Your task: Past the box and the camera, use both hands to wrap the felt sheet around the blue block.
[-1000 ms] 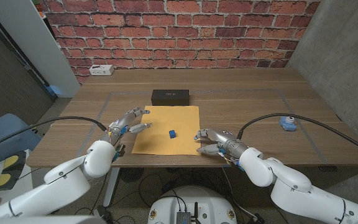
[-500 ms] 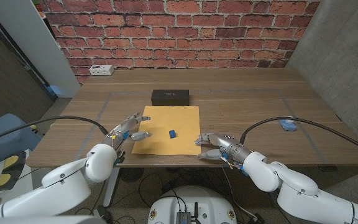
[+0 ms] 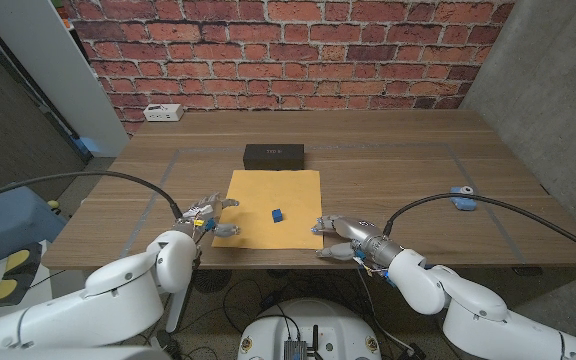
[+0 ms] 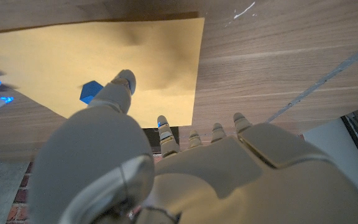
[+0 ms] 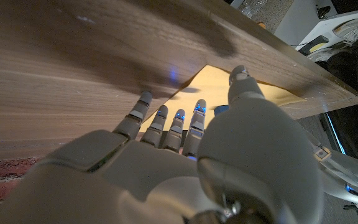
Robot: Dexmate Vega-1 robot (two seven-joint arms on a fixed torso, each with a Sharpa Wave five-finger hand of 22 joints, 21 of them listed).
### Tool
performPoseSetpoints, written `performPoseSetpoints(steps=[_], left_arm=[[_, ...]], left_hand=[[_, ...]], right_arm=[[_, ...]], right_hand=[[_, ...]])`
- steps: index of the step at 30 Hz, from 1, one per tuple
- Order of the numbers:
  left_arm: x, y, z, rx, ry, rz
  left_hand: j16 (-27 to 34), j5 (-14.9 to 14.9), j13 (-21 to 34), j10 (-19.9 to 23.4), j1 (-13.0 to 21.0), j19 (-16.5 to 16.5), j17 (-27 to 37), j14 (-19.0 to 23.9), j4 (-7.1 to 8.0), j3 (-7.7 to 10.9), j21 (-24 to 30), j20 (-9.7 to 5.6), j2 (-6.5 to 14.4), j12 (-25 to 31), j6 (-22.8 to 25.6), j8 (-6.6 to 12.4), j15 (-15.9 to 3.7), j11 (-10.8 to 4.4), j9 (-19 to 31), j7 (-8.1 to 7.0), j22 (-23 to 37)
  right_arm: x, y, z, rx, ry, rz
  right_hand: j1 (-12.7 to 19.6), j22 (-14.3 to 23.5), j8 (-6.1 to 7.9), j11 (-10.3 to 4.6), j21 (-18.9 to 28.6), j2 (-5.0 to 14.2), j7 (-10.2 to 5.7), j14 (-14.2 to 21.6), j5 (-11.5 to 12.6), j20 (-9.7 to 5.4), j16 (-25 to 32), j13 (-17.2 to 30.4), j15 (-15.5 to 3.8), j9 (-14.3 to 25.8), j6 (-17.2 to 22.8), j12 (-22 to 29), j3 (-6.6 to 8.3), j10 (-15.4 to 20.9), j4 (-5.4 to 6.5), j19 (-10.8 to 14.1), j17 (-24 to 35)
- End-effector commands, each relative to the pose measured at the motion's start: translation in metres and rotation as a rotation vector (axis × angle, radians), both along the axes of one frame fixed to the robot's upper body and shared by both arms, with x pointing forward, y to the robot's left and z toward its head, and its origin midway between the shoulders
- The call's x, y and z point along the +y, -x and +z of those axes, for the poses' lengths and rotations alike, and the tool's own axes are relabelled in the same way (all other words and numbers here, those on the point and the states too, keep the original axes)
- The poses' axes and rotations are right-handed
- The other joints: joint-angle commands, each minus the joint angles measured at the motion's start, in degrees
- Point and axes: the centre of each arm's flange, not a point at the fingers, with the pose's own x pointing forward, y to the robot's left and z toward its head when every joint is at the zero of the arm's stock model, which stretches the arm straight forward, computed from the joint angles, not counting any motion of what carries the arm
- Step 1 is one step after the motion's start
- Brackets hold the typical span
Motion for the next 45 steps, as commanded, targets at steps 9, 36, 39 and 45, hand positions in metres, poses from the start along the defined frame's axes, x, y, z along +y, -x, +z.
performPoseSetpoints(steps=[9, 36, 39, 45], left_arm=[[-0.023, 0.01, -0.007, 0.063, -0.283, 0.234], [-0.019, 0.005, -0.011, -0.216, -0.449, 0.375], [-0.018, 0.004, -0.011, -0.222, -0.451, 0.381], [-0.016, 0.005, -0.012, -0.236, -0.442, 0.382]], left_hand=[[0.42, -0.68, 0.14, -4.71, 2.19, -12.28, 0.14, -13.31, -0.03, -0.88, -0.18, 0.21, 1.04, 0.48, 0.34, 0.84, -0.2, -0.27, 0.89, -0.38, 0.01], [1.7, -2.52, -0.53, 20.46, 12.65, 4.69, -0.3, 5.73, -0.57, -5.85, 2.94, -1.36, 8.38, 4.89, 42.04, 14.39, -9.3, -5.69, 0.22, 9.23, -0.35], [1.7, -2.57, -0.53, 21.25, 12.87, 4.9, -0.3, 6.35, -0.52, -6.02, 2.84, -1.52, 8.53, 4.89, 42.51, 14.45, -9.79, -5.86, 0.24, 8.93, -0.34], [1.59, -2.65, -0.54, 21.67, 13.01, 5.04, -0.3, 6.73, -0.46, -6.24, 2.71, -1.92, 8.62, 4.7, 43.12, 14.58, -10.15, -6.17, 0.28, 8.91, -0.33]], right_arm=[[0.006, 0.0, -0.008, -0.015, -0.045, 0.015], [0.003, -0.016, -0.011, -0.048, -0.034, -0.072], [0.002, -0.019, -0.015, -0.086, -0.038, -0.088], [-0.002, -0.025, -0.021, -0.116, -0.04, -0.101]], right_hand=[[-0.19, 0.13, 0.55, 0.54, 0.0, 0.26, 0.54, 0.07, 0.4, 0.19, 0.02, 0.0, -0.86, 0.12, 1.08, 0.74, -0.32, 0.39, 0.24, 0.05, 0.22], [2.04, 0.14, 1.74, 0.3, 1.02, 0.93, 2.45, 3.81, 1.25, -1.44, 1.21, -0.17, -3.06, 0.02, 5.33, 2.23, 0.07, 3.59, -0.92, 3.51, 0.09], [3.65, 0.26, 3.36, -0.33, 2.06, 2.1, 3.58, 8.55, 1.22, -2.76, 3.52, -0.3, -5.21, -0.1, 12.04, 3.65, 0.37, 8.23, -1.11, 6.53, 0.7], [9.96, 0.71, 7.95, -5.05, 3.7, 4.25, 4.91, 14.77, -1.14, -4.59, 8.73, -0.59, -9.67, -0.28, 34.57, 6.01, 0.88, 19.66, -1.81, 9.93, 3.67]])
